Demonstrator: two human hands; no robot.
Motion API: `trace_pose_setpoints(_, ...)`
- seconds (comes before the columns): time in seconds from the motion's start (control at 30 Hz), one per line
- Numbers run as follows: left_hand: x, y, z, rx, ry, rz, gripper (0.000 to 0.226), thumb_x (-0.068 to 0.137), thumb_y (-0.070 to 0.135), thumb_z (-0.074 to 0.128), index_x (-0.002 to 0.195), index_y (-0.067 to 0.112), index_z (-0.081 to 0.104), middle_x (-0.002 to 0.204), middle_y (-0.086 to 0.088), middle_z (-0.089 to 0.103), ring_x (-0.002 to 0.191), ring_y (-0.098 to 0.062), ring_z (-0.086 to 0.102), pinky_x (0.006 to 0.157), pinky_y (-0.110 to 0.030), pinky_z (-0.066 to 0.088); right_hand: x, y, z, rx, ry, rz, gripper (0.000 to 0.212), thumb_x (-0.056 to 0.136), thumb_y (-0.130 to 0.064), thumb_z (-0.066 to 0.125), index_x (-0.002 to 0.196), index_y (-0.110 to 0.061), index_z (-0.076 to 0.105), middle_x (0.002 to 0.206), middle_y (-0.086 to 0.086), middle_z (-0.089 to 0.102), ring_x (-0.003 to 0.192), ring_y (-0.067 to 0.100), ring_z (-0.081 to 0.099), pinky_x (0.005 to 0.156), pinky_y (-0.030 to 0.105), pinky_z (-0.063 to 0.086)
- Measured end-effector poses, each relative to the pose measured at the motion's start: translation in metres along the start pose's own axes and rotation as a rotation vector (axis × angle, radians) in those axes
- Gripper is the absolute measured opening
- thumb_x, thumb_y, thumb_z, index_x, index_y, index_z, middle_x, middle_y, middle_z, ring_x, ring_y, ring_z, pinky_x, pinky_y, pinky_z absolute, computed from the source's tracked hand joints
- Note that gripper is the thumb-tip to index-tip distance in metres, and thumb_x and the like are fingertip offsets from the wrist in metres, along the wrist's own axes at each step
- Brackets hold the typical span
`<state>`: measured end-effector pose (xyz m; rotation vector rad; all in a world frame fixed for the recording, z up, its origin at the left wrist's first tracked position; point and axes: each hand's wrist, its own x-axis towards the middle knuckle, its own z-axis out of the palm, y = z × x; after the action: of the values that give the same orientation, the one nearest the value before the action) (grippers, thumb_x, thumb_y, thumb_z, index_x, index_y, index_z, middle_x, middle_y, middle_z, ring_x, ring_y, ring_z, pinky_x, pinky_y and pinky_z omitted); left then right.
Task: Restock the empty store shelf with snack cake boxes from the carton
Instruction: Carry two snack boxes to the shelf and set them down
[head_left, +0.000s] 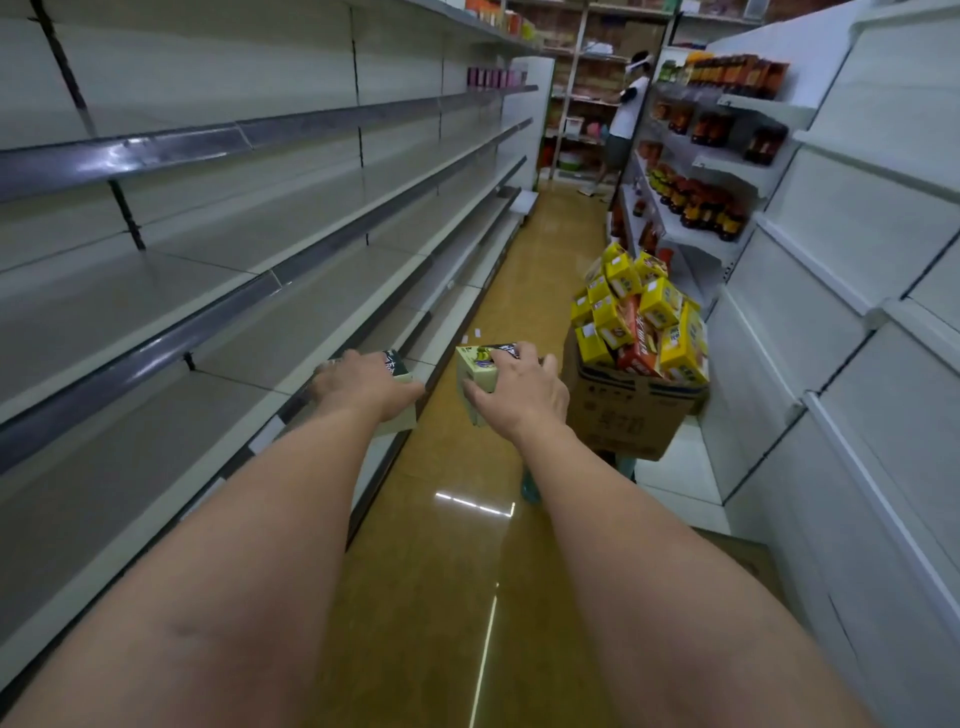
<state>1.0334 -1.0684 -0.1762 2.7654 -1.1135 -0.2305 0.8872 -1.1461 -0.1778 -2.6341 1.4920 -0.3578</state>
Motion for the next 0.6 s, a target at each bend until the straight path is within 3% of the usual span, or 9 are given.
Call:
trace_pose_setpoints(0.2, 0.068, -0.001, -0.017, -0.034, 0.034, -0.057, 0.075, 0.081, 0.066, 0.051, 0.142, 0.024, 0.040, 0.136, -0.011, 0.045, 0.122, -0.035, 0.044, 0.087, -0.042, 0.041, 0.078, -0.024, 0.014, 0.008, -0.023, -0.057, 0.064, 0.089, -0.064, 0.044, 0.137, -0.021, 0.045, 0.136, 0.006, 0.038, 0.116, 0.028, 0.039, 0.087, 0.037, 0.041)
trace_pose_setpoints(0.6, 0.168, 0.019, -0.057, -0.093, 0.169, -0.218, 0.073, 0.082, 0.064, 0.051, 0.142, 0.026, 0.039, 0.140, -0.010, 0.043, 0.126, -0.035, 0.042, 0.093, -0.042, 0.040, 0.223, -0.059, 0.023, 0.082, 0.034, -0.308, 0.061, 0.090, -0.061, 0.043, 0.137, -0.023, 0.045, 0.140, 0.007, 0.037, 0.119, 0.030, 0.038, 0.084, 0.040, 0.041)
